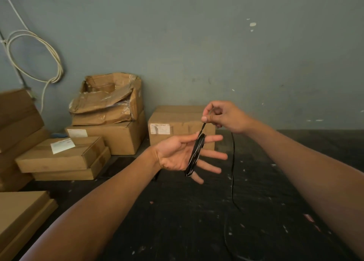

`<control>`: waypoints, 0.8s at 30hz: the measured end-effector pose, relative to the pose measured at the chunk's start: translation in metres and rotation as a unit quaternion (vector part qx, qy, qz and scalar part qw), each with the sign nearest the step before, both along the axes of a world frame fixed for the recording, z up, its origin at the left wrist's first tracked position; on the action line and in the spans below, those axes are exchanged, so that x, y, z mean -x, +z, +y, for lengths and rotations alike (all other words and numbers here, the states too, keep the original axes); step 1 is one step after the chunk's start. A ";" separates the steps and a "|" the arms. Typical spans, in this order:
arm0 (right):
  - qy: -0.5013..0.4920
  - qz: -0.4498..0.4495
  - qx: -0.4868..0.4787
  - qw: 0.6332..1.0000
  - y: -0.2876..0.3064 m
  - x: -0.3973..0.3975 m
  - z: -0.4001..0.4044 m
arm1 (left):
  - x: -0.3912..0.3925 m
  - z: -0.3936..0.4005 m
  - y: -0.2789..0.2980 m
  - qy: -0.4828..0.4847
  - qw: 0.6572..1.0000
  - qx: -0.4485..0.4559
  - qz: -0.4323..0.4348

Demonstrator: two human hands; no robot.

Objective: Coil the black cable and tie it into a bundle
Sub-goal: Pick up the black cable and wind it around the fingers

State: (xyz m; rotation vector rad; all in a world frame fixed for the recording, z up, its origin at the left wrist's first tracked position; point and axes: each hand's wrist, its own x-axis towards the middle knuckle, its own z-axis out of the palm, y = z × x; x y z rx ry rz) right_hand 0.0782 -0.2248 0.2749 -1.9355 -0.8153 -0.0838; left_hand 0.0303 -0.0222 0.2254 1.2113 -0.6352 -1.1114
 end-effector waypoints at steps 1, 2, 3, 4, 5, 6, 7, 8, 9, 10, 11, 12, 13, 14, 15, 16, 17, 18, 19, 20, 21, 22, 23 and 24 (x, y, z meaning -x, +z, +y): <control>-0.003 0.019 -0.036 0.999 -0.009 -0.001 0.000 | 0.001 0.000 0.003 0.003 1.000 0.014 0.000; -0.006 0.043 -0.072 0.996 -0.018 -0.001 0.001 | 0.001 0.001 0.006 0.011 1.000 0.026 -0.003; -0.006 0.072 -0.105 0.992 -0.027 0.000 0.001 | 0.002 0.002 0.008 0.020 0.999 0.036 -0.006; 0.000 0.098 -0.126 0.987 -0.037 0.001 0.001 | 0.002 0.003 0.010 0.029 0.999 0.045 -0.009; 0.009 0.115 -0.137 0.984 -0.047 0.002 0.003 | 0.002 0.003 0.011 0.036 0.998 0.055 -0.014; 0.012 0.123 -0.138 0.983 -0.059 0.004 0.006 | 0.002 0.004 0.013 0.042 0.997 0.065 -0.020; 0.005 0.131 -0.128 0.983 -0.072 0.005 0.010 | 0.002 0.004 0.016 0.047 0.996 0.078 -0.025; -0.010 0.141 -0.111 0.984 -0.086 0.008 0.015 | 0.001 0.005 0.019 0.050 0.994 0.092 -0.029; -0.025 0.156 -0.091 0.983 -0.099 0.012 0.019 | 0.000 0.007 0.023 0.053 0.993 0.104 -0.031; -0.031 0.174 -0.071 0.982 -0.111 0.017 0.022 | -0.002 0.008 0.028 0.057 0.992 0.112 -0.033; -0.023 0.193 -0.054 0.979 -0.122 0.023 0.025 | -0.004 0.010 0.032 0.063 0.991 0.115 -0.036; -0.005 0.208 -0.034 0.978 -0.130 0.029 0.027 | -0.006 0.013 0.036 0.070 0.990 0.114 -0.041; 0.017 0.210 -0.004 0.977 -0.136 0.037 0.029 | -0.008 0.015 0.038 0.079 0.990 0.111 -0.046; 0.041 0.206 0.033 0.977 -0.138 0.044 0.032 | -0.011 0.018 0.039 0.087 0.989 0.109 -0.047; 0.063 0.198 0.072 0.976 -0.139 0.052 0.035 | -0.013 0.020 0.039 0.096 0.988 0.108 -0.044; 0.084 0.188 0.104 0.973 -0.137 0.059 0.040 | -0.016 0.022 0.039 0.105 0.988 0.107 -0.041; 0.105 0.176 0.126 0.971 -0.133 0.066 0.044 | -0.019 0.023 0.037 0.115 0.987 0.105 -0.038; 0.124 0.163 0.141 0.969 -0.129 0.072 0.048 | -0.021 0.024 0.035 0.126 0.986 0.102 -0.035; 0.138 0.147 0.152 0.968 -0.123 0.078 0.052 | -0.023 0.026 0.033 0.137 0.985 0.100 -0.033; 0.146 0.130 0.159 0.968 -0.117 0.084 0.054 | -0.024 0.027 0.030 0.148 0.984 0.098 -0.032; 0.150 0.113 0.162 0.969 -0.111 0.088 0.056 | -0.026 0.030 0.028 0.159 0.982 0.096 -0.031; 0.153 0.099 0.161 0.970 -0.104 0.091 0.057 | -0.027 0.033 0.025 0.169 0.981 0.093 -0.030; 0.155 0.089 0.160 0.971 -0.098 0.093 0.056 | -0.029 0.036 0.022 0.177 0.980 0.091 -0.027; 0.155 0.082 0.163 0.971 -0.092 0.095 0.055 | -0.030 0.038 0.020 0.181 0.979 0.091 -0.023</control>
